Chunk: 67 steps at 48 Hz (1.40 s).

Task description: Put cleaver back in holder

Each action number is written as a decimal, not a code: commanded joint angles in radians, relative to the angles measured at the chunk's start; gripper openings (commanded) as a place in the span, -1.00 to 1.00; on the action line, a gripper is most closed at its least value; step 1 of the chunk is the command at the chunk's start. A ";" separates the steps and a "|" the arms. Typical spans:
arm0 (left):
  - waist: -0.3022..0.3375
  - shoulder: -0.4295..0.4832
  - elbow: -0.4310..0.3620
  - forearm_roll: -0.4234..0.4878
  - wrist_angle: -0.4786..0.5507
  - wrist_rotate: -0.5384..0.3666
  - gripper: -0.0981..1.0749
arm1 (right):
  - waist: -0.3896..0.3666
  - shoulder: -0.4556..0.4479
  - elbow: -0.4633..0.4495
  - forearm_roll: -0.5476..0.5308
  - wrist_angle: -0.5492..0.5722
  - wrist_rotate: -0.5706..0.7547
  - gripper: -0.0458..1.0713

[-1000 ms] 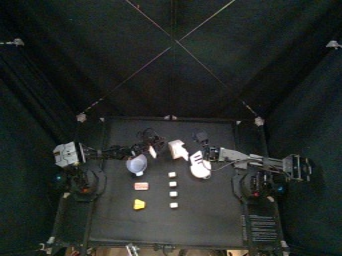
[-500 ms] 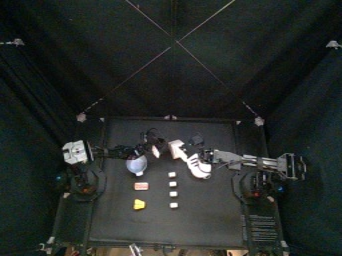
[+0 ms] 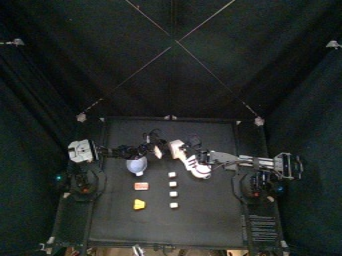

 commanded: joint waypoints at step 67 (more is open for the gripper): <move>-0.066 -0.014 -0.069 0.023 0.135 0.002 -0.24 | -0.063 0.067 -0.114 0.078 0.074 -0.044 -0.19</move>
